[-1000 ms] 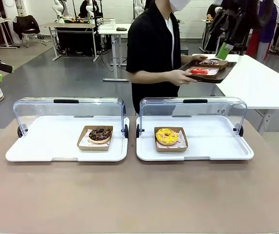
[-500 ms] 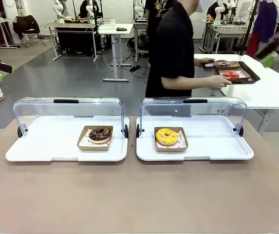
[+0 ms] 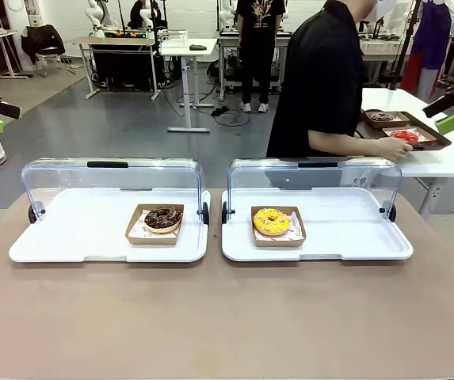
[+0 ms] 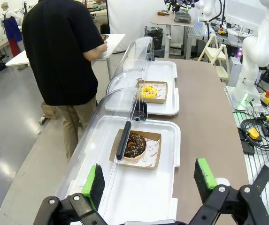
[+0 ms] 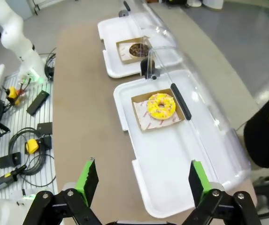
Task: Provide the desired donut to the person.
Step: Place the picked Paper togo box onto the Handle tray extended by the person.
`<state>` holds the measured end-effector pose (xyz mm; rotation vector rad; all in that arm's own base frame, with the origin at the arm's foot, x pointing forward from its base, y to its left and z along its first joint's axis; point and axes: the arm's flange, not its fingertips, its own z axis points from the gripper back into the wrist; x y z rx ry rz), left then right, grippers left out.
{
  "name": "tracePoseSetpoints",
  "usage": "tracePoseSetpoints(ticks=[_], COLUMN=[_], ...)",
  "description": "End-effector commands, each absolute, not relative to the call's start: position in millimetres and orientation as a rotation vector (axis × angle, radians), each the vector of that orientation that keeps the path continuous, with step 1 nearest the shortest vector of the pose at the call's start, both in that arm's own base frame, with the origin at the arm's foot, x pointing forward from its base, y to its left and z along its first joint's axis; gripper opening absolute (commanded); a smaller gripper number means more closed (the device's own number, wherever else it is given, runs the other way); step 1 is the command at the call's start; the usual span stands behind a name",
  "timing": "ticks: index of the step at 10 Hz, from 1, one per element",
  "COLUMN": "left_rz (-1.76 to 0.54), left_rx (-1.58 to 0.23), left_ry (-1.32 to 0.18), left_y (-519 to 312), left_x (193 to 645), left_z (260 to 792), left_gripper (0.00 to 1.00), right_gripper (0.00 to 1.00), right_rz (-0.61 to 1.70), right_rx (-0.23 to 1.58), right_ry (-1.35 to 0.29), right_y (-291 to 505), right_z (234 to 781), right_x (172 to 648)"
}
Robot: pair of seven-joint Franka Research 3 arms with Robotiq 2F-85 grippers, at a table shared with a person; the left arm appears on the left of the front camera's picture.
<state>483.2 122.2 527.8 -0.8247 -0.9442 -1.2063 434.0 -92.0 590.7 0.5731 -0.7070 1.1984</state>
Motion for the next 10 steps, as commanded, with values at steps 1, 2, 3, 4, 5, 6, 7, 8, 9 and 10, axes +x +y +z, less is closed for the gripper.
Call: tracePoseSetpoints(ticks=[1, 2, 3, 4, 5, 6, 7, 8, 9, 10], left_rz=[-1.204, -1.204, -1.204, -1.204, -1.204, -1.204, -1.204, -1.204, -1.204, -1.204], left_rx=[-0.826, -0.826, -0.826, -0.826, -0.826, -0.826, -0.826, -0.826, -0.826, -0.826], left_ry=[-0.957, -0.957, -0.957, -0.957, -0.957, -0.957, -0.957, -0.957, -0.957, -0.957], left_y=[122.1, 122.1, 122.1, 122.1, 122.1, 122.1, 122.1, 122.1, 122.1, 122.1], left_x=[482.6, 482.6, 482.6, 482.6, 482.6, 482.6, 482.6, 482.6, 482.6, 482.6], left_z=[529.3, 529.3, 529.3, 529.3, 529.3, 529.3, 529.3, 529.3, 529.3, 529.3], left_gripper=[1.00, 1.00, 1.00, 1.00, 1.00, 1.00, 1.00, 1.00, 1.00, 1.00], right_gripper=[1.00, 1.00, 1.00, 1.00, 1.00, 1.00, 1.00, 1.00, 1.00, 1.00], right_rz=[1.170, 1.170, 1.193, 1.212, 1.231, 1.252, 1.274, 1.266, 1.265, 1.258], right_rx=[0.554, 0.554, 0.568, 0.668, 0.719, 0.710, 0.733, 0.725, 0.719, 0.734], right_ry=[-0.678, -0.678, -0.705, -0.754, -0.795, -0.816, -0.856, -0.882, -0.895, -0.897], right_y=[-91.1, -91.1, -92.4, -98.0, -107.1, -117.3, -129.0, -141.1, -147.5, -150.2], right_z=[595.6, 595.6, 592.5, 593.1, 586.2, 577.6, 569.4, 559.8, 550.8, 543.1], right_x=[435.7, 435.7, 434.1, 445.3, 456.9, 468.4, 480.9, 492.7, 499.2, 503.1])
